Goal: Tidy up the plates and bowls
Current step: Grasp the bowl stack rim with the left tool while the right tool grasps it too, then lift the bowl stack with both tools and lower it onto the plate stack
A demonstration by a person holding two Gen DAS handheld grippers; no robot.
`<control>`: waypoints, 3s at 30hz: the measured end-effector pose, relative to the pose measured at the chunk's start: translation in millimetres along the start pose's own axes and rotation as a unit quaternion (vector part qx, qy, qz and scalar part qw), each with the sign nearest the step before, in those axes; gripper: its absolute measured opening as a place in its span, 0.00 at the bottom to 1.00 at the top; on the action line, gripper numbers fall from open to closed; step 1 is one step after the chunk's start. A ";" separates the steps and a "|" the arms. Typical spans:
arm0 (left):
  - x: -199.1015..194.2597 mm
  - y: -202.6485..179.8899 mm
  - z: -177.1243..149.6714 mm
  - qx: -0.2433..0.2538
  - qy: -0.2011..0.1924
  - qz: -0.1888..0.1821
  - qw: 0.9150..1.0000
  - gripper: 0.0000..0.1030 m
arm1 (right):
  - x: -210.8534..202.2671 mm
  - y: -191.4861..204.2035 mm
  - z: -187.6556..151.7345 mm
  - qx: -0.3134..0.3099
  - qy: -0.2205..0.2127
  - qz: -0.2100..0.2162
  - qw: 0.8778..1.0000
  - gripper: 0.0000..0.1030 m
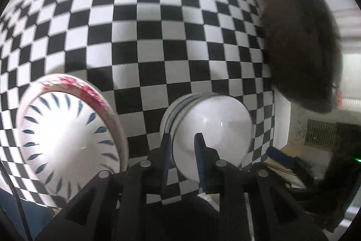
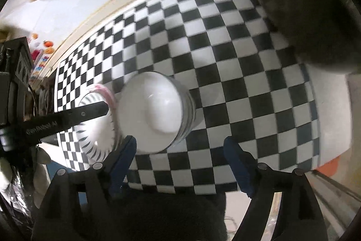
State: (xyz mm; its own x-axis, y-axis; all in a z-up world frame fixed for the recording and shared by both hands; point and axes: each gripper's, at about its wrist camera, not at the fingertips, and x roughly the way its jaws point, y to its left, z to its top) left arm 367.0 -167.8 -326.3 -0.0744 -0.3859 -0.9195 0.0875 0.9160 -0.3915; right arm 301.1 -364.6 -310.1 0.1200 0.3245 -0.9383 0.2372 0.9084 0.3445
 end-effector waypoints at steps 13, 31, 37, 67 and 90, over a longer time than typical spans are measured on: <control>48.0 18.9 31.2 -0.014 0.065 -0.023 0.997 0.27 | 76.5 -15.8 32.1 0.043 0.063 0.055 0.996 0.81; 85.2 28.7 35.6 -0.008 0.100 -0.080 0.992 0.50 | 147.7 -20.0 39.1 0.079 0.126 0.133 0.980 0.68; 79.2 28.9 31.2 -0.002 0.082 -0.083 0.993 0.48 | 151.8 -19.2 36.5 0.091 0.112 0.155 0.977 0.66; -12.5 40.8 20.4 0.008 0.019 -0.056 0.998 0.48 | 113.3 34.0 39.8 0.052 0.116 0.182 0.975 0.64; -44.4 200.2 -3.0 -0.117 -0.010 -0.033 0.993 0.48 | 204.9 212.3 30.3 -0.052 0.200 0.176 0.962 0.63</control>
State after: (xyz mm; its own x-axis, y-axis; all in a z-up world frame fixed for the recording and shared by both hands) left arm 384.8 33.0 -363.8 -0.0532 -0.4458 -0.8935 -0.1495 0.8883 -0.4343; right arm 405.3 -113.2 -428.3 -0.2102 0.6743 -0.7079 0.1488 0.7377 0.6585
